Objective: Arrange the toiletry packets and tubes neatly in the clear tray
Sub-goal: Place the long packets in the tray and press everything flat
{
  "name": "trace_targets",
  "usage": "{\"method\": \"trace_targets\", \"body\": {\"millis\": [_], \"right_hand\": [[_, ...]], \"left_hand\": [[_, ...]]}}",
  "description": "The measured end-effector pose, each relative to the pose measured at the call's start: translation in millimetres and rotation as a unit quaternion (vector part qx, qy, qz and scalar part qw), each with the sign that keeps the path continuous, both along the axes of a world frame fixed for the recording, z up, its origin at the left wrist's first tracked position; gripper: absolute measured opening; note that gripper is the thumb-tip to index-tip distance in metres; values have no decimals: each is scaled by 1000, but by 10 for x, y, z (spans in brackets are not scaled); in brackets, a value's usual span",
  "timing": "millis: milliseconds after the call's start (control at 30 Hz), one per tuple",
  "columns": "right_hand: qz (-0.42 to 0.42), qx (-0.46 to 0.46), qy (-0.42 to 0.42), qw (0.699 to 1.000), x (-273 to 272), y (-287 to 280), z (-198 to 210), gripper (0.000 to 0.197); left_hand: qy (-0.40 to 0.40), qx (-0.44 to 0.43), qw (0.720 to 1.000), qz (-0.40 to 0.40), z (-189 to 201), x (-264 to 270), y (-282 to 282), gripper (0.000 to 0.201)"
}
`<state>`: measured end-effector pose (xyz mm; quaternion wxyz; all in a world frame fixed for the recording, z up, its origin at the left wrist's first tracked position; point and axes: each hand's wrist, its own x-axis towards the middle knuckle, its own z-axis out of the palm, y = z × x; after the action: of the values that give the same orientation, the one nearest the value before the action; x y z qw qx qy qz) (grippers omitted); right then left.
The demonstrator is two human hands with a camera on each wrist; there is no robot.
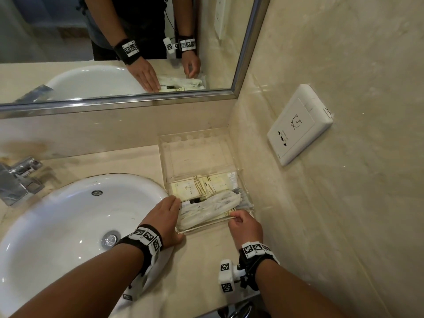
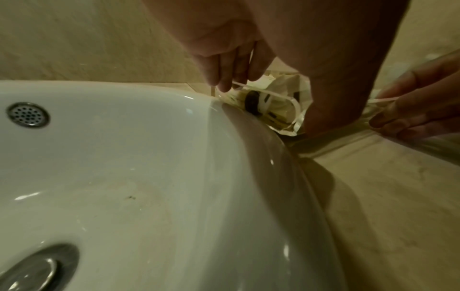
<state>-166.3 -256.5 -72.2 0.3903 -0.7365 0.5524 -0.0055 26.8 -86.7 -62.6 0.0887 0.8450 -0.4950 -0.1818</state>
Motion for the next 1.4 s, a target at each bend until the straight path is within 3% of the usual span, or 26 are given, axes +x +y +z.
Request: {"method": "trace_targets", "body": {"millis": [767, 967, 1400], "right_hand": [[8, 3, -17, 1000, 253, -91, 86, 25], [19, 5, -14, 1000, 349, -119, 101, 29], [29, 14, -8, 999, 526, -171, 149, 33]], "left_hand": [[-5, 43, 999, 12, 106, 194, -129, 99], [-89, 63, 993, -50, 202, 273, -156, 88], [-94, 66, 981, -158, 186, 278, -251, 69]]}}
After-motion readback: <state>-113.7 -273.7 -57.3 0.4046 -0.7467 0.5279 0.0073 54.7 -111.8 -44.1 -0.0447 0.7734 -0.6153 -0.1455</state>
